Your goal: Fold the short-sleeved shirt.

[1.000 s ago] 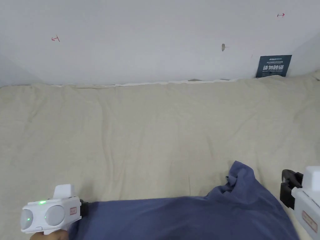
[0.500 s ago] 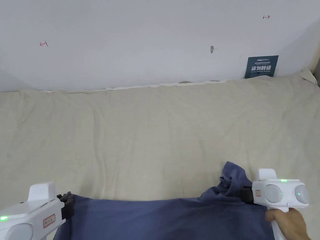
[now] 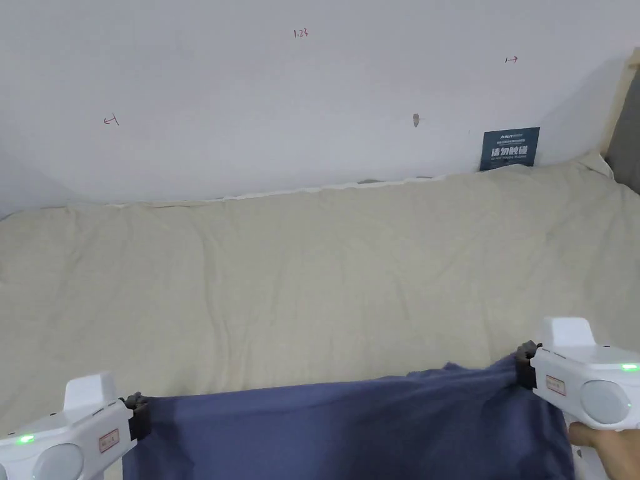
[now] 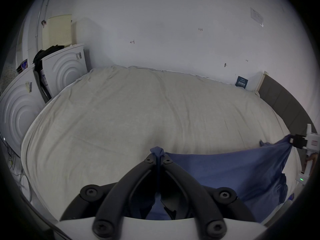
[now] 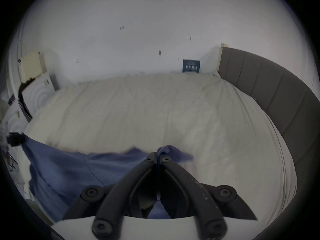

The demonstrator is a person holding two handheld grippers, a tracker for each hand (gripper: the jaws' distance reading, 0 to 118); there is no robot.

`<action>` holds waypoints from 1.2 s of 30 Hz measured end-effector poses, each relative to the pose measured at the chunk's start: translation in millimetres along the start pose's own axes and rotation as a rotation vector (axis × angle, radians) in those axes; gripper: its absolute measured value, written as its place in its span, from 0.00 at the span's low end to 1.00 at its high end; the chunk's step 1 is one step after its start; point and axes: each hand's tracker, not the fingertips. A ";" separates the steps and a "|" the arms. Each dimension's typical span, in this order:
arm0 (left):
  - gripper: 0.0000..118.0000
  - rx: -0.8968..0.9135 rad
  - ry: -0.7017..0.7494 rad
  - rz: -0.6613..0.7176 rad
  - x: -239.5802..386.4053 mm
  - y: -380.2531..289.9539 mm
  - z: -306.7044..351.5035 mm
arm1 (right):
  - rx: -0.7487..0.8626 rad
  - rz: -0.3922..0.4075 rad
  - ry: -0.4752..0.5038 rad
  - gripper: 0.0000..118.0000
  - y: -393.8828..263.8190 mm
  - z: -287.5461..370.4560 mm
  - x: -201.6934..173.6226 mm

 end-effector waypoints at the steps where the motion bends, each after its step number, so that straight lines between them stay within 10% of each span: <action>1: 0.03 0.000 0.004 0.011 -3.4 -3.7 6.6 | 0.012 -0.021 0.016 0.03 -3.5 15.4 2.4; 11: 0.03 -0.095 0.016 0.067 -34.4 -82.2 56.6 | -0.017 -0.110 0.098 0.03 -94.3 125.0 6.4; 23: 0.04 -0.272 0.070 0.080 -37.6 -174.6 52.5 | -0.250 -0.146 -0.008 0.04 -196.0 89.0 25.1; 25: 0.15 -0.269 0.076 0.099 -35.4 -169.9 57.1 | -0.240 -0.141 -0.018 0.10 -190.8 96.3 19.9; 29: 0.98 -0.167 0.031 0.165 -26.1 -141.8 87.2 | -0.138 -0.089 -0.041 0.74 -158.4 120.3 8.5; 31: 1.00 -0.036 -0.025 0.166 -16.5 -123.2 110.4 | -0.040 -0.061 -0.050 0.89 -135.6 135.6 1.9; 36: 1.00 0.227 -0.056 0.078 12.9 -77.1 151.8 | 0.220 -0.009 -0.034 0.89 -79.0 183.1 -24.3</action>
